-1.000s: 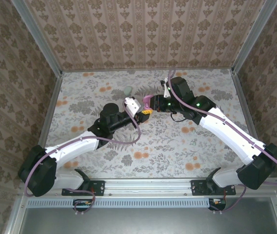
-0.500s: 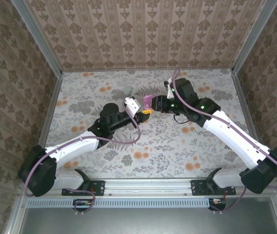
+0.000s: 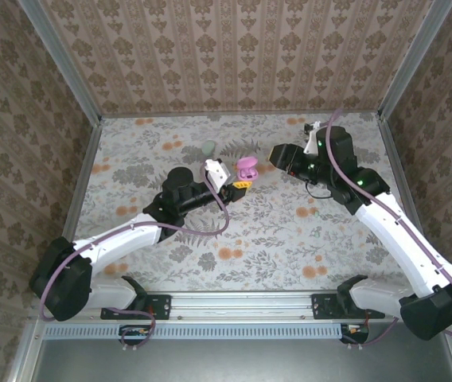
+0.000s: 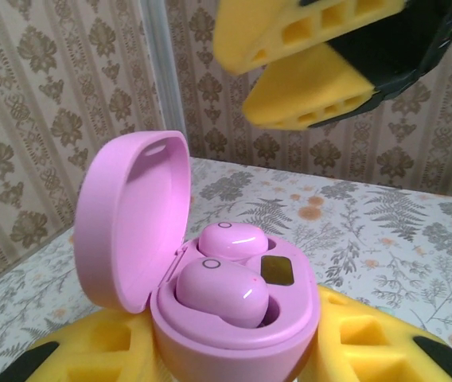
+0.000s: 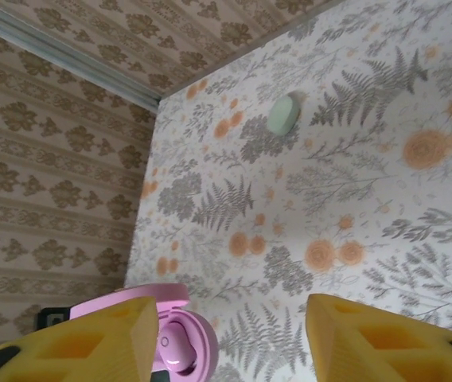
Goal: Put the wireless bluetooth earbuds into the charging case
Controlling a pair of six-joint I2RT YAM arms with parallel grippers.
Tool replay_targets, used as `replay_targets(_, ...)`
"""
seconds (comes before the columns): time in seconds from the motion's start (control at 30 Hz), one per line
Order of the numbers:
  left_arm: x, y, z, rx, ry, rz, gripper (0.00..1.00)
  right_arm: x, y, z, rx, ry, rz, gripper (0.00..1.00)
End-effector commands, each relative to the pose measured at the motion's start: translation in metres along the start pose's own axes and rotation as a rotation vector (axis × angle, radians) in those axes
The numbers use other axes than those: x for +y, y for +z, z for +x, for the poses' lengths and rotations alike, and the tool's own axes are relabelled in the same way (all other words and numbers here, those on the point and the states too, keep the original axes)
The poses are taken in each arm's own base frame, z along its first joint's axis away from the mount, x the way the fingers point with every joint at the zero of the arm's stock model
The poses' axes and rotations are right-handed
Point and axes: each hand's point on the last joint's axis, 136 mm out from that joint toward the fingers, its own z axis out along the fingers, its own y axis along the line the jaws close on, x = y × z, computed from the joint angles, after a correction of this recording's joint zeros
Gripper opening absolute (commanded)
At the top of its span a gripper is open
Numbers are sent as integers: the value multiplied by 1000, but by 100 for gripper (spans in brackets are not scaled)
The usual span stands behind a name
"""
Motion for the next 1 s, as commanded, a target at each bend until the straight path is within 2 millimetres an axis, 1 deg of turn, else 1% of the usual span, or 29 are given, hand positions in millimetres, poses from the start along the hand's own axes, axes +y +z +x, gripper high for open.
replay_targets(0.0,-17,6,-24,-50,55,96,30,27,-1,0,46,38,-131,58)
replay_targets(0.1,-23,8,-26,-43,66,121,30,36,4,2,88,47,-163,59)
replay_targets(0.23,-27,10,-27,-41,72,131,30,36,13,4,118,61,-171,59)
replay_targets(0.37,-26,8,-27,-36,77,122,30,39,24,12,194,69,-180,59)
replay_targets(0.47,-24,7,-27,-36,79,111,30,37,28,15,211,70,-176,60)
replay_targets(0.73,-19,8,-30,-46,72,81,29,25,32,27,256,70,-141,60)
replay_targets(0.9,-11,8,-32,-62,61,32,30,21,28,33,262,70,-140,60)
replay_targets(0.97,-9,7,-33,-64,57,24,30,22,24,34,255,67,-156,60)
